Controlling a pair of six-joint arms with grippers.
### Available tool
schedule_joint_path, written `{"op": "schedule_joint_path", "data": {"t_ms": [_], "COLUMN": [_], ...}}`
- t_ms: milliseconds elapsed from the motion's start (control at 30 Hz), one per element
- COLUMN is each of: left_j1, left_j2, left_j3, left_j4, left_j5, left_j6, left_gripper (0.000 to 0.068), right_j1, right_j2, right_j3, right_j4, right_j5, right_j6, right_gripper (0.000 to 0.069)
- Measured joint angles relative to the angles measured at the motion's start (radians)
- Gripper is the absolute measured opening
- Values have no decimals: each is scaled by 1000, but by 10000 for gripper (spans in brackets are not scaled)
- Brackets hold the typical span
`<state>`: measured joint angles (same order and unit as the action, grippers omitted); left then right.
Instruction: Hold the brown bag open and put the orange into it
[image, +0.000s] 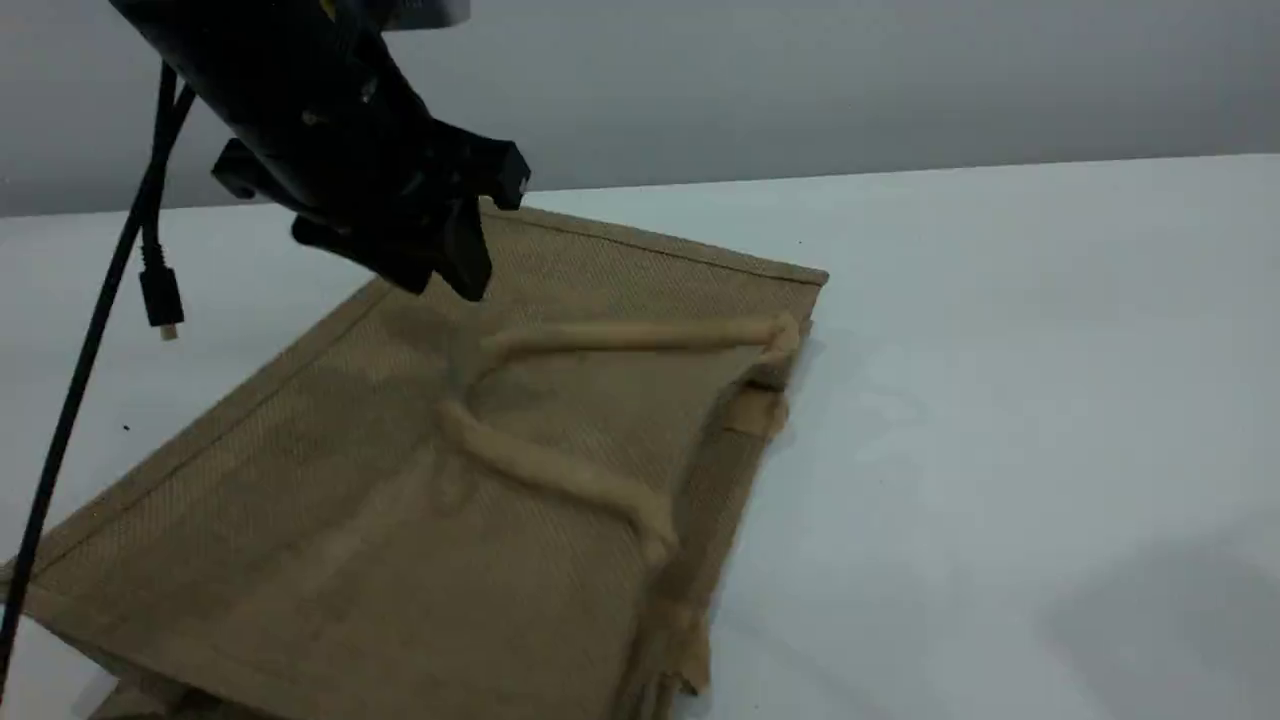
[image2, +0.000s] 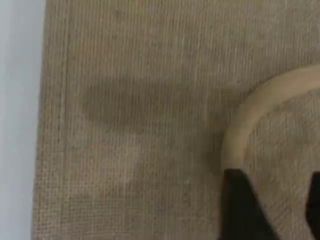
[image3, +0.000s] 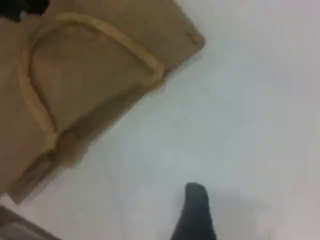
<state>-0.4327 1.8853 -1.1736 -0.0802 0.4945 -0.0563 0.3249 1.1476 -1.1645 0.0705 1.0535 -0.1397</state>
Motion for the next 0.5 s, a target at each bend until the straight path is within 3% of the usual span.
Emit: {"op": "schedule_joint_path", "data": {"t_ms": [133,200,500], "left_j1": [-1,-1,-1], "left_j2": [-2,-13,-182], "left_j3": [-4,-20,-47], "left_j4": [0,2,1], "left_j5": [53,87,258], "left_j6": [13,31,56], "left_gripper": [505,547,566], "right_j1": [0,0,0], "right_j2": [-59,-88,-258], "right_j3": [0,0,0], "right_j4": [-9,-10,-23], "right_j5": [22,52,160], "right_j6": [35,35,62], "right_gripper": [494,494,494]}}
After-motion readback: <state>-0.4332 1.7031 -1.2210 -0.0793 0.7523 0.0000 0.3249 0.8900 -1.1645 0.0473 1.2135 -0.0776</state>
